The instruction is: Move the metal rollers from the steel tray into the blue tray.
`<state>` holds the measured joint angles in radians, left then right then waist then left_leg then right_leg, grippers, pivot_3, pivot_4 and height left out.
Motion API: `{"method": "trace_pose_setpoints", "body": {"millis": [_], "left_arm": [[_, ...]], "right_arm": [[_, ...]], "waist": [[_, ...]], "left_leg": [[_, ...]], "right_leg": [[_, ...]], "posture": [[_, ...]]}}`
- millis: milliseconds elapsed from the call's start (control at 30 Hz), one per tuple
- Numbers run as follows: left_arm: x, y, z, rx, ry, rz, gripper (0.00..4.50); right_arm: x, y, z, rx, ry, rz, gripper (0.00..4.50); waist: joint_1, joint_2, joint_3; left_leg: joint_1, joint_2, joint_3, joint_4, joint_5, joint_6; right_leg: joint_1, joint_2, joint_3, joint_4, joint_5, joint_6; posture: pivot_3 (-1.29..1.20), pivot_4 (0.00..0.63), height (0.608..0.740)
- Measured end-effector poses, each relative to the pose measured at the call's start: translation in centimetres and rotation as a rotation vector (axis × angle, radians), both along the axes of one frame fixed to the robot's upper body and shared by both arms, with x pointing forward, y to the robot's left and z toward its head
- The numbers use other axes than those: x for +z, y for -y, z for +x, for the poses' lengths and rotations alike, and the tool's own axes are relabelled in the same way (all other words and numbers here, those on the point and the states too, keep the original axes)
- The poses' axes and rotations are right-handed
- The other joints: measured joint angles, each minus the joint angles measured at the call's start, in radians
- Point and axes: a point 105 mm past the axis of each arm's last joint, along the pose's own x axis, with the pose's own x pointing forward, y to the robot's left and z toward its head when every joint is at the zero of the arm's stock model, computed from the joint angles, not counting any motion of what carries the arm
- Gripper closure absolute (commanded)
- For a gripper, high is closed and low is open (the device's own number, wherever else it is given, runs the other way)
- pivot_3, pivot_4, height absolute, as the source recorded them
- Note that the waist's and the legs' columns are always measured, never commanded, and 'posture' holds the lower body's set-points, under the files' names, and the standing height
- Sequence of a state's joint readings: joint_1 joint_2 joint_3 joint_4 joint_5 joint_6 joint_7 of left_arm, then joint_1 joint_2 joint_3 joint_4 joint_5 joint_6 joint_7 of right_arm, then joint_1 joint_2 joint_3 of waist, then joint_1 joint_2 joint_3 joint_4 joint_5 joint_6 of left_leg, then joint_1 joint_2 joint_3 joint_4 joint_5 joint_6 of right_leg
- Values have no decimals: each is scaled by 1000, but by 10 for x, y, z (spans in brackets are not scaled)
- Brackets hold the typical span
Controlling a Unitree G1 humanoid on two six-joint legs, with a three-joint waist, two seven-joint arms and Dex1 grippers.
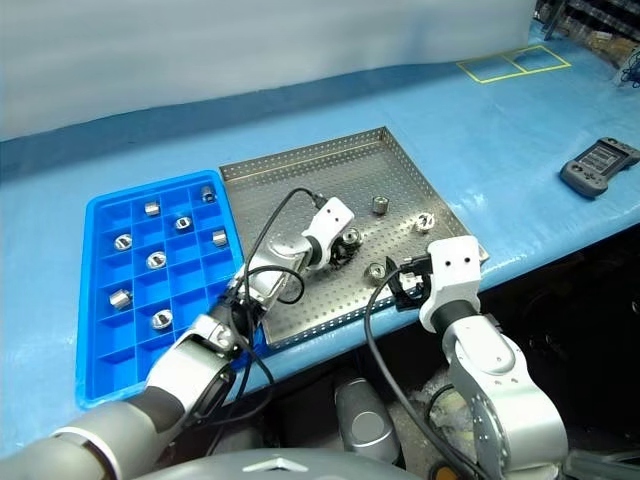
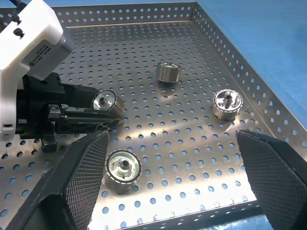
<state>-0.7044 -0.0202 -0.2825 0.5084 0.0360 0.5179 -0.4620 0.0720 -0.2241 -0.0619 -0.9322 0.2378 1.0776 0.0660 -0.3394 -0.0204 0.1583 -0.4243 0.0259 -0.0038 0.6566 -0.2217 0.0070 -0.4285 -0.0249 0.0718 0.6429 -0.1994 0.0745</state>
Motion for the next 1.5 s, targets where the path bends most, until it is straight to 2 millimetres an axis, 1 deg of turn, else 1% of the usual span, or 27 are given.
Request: {"method": "trace_pose_setpoints", "body": {"millis": [67, 133, 200, 233, 300, 400, 500, 533, 600, 667, 767, 800, 833, 900, 967, 1067, 1133, 1200, 1333, 1433, 1500], "left_arm": [[6, -8, -3, 16, 6, -45, 2823], [20, -17, -3, 38, 39, -90, 2823], [43, -32, -4, 67, 108, -142, 2823], [51, -40, -4, 81, 131, -157, 2823], [75, -57, -11, 96, 215, -194, 2823], [96, -90, -26, 118, 306, -187, 2823], [103, -129, -46, 141, 357, -93, 2823], [103, -137, -52, 152, 356, -70, 2823], [99, -153, -68, 175, 334, -24, 2823], [95, -167, -85, 210, 308, 6, 2823], [88, -180, -106, 265, 264, 33, 2823], [86, -183, -111, 284, 252, 42, 2823], [83, -187, -118, 315, 236, 57, 2823], [73, -194, -133, 376, 187, 81, 2823], [68, -196, -141, 418, 159, 88, 2823], [66, -200, -149, 470, 142, 92, 2823], [59, -200, -155, 498, 110, 79, 2823], [48, -202, -162, 542, 53, 71, 2823], [40, -205, -165, 587, 6, 68, 2823], [39, -204, -165, 604, -17, 69, 2823], [37, -204, -166, 609, -36, 66, 2121]], "right_arm": [[-1, -3, 2, 13, -5, 2, 0], [-4, -5, 4, 21, -16, 4, 0], [-4, -10, 8, 48, -18, 8, 0], [-4, -13, 10, 63, -17, 10, 0], [-1, -24, 17, 114, -10, 13, 0], [4, -41, 26, 206, 8, 13, 0], [7, -59, 34, 313, 15, -4, 0], [7, -63, 36, 340, 15, -10, 0], [8, -78, 40, 425, 19, -19, 0], [9, -97, 40, 537, 26, -35, 0], [8, -123, 35, 705, 37, -62, 0], [7, -129, 33, 744, 38, -65, 0], [7, -137, 31, 796, 40, -70, 0], [6, -149, 29, 870, 46, -80, 0], [4, -153, 30, 901, 46, -85, 0], [5, -159, 29, 938, 52, -78, 0], [7, -163, 27, 964, 63, -75, 0], [7, -166, 26, 984, 64, -71, 0], [4, -167, 26, 994, 56, -71, 0], [5, -166, 27, 989, 58, -72, 0], [5, -164, 28, 976, 61, -71, 0]], "waist": [[1, 0, 0], [10, 0, 0], [25, 1, 0], [30, 1, 0], [54, 1, 1], [87, 1, 1], [129, 1, 1], [148, 0, 1], [194, 0, 2], [235, -2, 2], [291, -3, 3], [310, -3, 3], [324, -4, 3], [344, -5, 3], [372, -5, 3], [391, -6, 3], [397, -6, 3], [402, -6, 3], [417, -6, 3], [420, -6, 3], [419, -6, 3]], "left_leg": [[0, 0, 0, -1, 0, 0], [0, 0, -1, -1, 0, 0], [1, 0, -1, -1, 0, 0], [1, 0, 0, -1, 0, 0], [2, 1, -1, -1, 0, 0], [4, 1, 0, -3, 0, 0], [6, 1, 0, -6, 0, 0], [6, 1, 0, -7, 0, 0], [6, 1, 0, -8, 0, 0], [5, 1, 0, -8, 0, -1], [5, 1, 1, -8, -1, -2], [5, 1, 0, -8, -1, -2], [5, 1, 0, -8, -1, -2], [6, 1, 0, -7, -1, -2], [6, 1, -1, -5, -1, -3], [8, 2, 0, -4, 0, -3], [9, 2, 0, -4, 0, -3], [9, 3, 0, -4, 0, -4], [9, 3, -1, -5, 0, -4], [9, 3, 0, -5, 0, -4], [9, 3, 0, -5, 0, -4]], "right_leg": [[-1, 0, 1, 0, 0, 0], [-1, 0, 1, 0, 0, 0], [0, 0, 1, 1, 0, 0], [0, 0, 1, 1, 0, 0], [0, 1, 1, 1, 0, 0], [1, 1, 1, 2, 0, -1], [1, 1, 1, 1, -1, -2], [1, 1, 1, 1, -1, -3], [1, 1, 0, 1, -2, -4], [0, 0, -2, 0, -3, -5], [1, 0, -4, 0, -4, -6], [1, -1, -5, 0, -5, -6], [1, -1, -5, 0, -7, -9], [2, -1, -5, 0, -8, -11], [3, -1, -7, 0, -8, -11], [5, -1, -8, 0, -8, -11], [6, -1, -8, 0, -8, -11], [6, -1, -8, 0, -8, -12], [5, -1, -9, 1, -8, -13], [5, -1, -9, 0, -8, -13], [5, -1, -9, 0, -8, -13]], "posture": [[-262, 150, 740], [-215, 150, 740], [-178, 150, 740], [-153, 150, 740], [-116, 150, 740], [-48, 150, 740], [28, 150, 740], [58, 150, 740], [96, 150, 740], [130, 150, 740], [191, 150, 740], [213, 150, 740], [235, 150, 740], [261, 150, 740], [286, 150, 740], [304, 150, 740], [321, 150, 740], [322, 150, 740], [300, 150, 740], [282, 150, 740], [263, 150, 740]]}}
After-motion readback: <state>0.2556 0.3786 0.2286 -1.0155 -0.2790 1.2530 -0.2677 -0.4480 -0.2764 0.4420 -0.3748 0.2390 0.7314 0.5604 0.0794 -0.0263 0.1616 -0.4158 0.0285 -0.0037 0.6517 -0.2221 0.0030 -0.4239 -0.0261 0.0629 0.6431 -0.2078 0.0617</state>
